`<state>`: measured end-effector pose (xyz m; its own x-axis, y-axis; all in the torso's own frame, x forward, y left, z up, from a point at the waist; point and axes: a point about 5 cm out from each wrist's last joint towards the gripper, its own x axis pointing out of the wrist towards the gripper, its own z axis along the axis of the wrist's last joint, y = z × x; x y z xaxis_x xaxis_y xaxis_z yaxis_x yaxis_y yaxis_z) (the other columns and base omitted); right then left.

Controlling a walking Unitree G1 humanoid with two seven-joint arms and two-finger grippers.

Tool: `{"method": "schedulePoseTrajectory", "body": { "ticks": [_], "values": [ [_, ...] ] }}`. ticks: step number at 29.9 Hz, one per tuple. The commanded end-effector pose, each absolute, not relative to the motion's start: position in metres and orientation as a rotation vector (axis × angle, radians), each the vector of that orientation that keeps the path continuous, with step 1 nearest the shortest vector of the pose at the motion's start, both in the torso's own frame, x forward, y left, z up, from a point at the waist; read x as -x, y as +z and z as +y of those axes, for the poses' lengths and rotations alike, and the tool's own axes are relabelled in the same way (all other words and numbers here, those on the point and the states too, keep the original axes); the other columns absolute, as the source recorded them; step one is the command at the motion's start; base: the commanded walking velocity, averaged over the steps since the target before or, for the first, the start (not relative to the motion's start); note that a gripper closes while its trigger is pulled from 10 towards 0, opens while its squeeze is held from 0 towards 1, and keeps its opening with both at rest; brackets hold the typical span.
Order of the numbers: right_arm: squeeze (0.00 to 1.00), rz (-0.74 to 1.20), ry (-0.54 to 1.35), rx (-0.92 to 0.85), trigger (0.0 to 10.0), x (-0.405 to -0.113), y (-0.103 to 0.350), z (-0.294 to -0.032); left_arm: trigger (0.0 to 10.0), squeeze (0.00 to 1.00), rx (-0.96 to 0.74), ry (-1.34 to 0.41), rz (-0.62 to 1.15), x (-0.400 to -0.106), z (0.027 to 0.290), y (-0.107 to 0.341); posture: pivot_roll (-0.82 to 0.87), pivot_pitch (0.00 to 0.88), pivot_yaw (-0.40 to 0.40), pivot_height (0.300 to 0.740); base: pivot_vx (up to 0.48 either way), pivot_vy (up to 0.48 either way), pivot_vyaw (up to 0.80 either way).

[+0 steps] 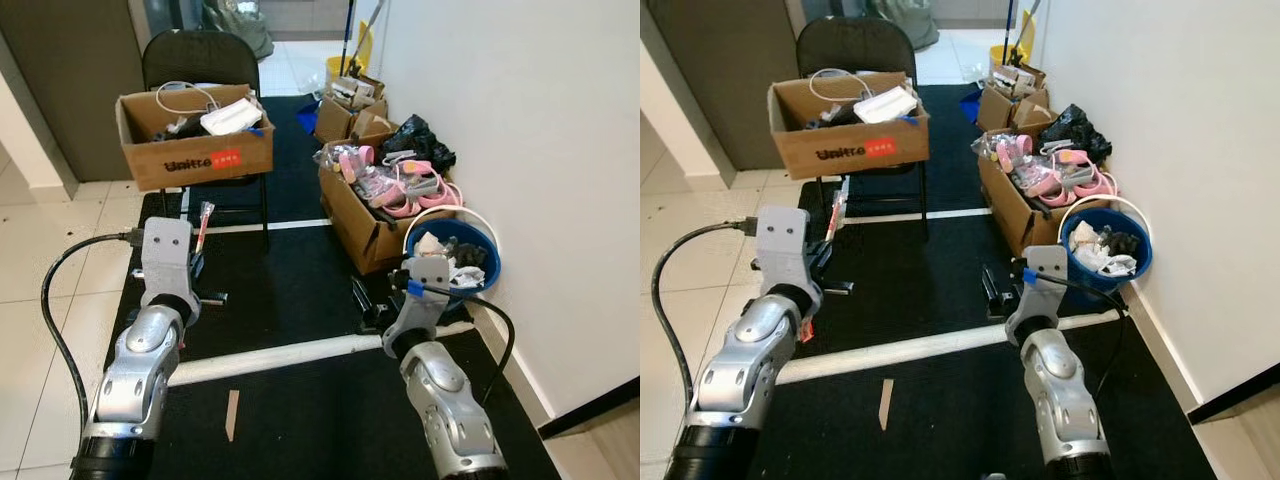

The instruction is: Picking trash to rubbish bin

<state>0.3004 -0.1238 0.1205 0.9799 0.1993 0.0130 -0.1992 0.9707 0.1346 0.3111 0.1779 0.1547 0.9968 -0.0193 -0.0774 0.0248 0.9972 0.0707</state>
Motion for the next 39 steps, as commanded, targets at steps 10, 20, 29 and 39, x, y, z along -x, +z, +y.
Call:
{"method": "schedulePoseTrajectory", "body": {
  "ticks": [10, 20, 29, 39],
  "values": [
    [0.00, 0.035, 0.194, -0.134, 10.0, -0.2945, 0.1120, -0.1261, 10.0, 0.00, -0.065, -0.040, 0.099, -0.3079, 0.1738, 0.1491, 0.00, 0.144, 0.012, 0.740, 0.330, 0.000, 0.00],
    [0.00, 0.033, 0.200, -0.132, 10.0, -0.2945, 0.1122, -0.1233, 10.0, 0.00, -0.073, -0.052, 0.096, -0.3058, 0.1726, 0.1488, 0.00, 0.132, 0.010, 0.740, 0.333, 0.000, 0.00],
    [0.00, 0.025, 0.208, -0.134, 10.0, -0.2950, 0.1129, -0.1222, 10.0, 0.00, -0.073, -0.052, 0.094, -0.3050, 0.1728, 0.1491, 0.01, 0.125, 0.007, 0.740, 0.330, 0.000, 0.00],
    [0.00, 0.025, 0.222, -0.146, 10.0, -0.2950, 0.1127, -0.1202, 10.0, 0.00, -0.061, -0.058, 0.084, -0.3055, 0.1726, 0.1516, 0.01, 0.121, 0.005, 0.740, 0.331, 0.000, 0.00]
  ]
}}
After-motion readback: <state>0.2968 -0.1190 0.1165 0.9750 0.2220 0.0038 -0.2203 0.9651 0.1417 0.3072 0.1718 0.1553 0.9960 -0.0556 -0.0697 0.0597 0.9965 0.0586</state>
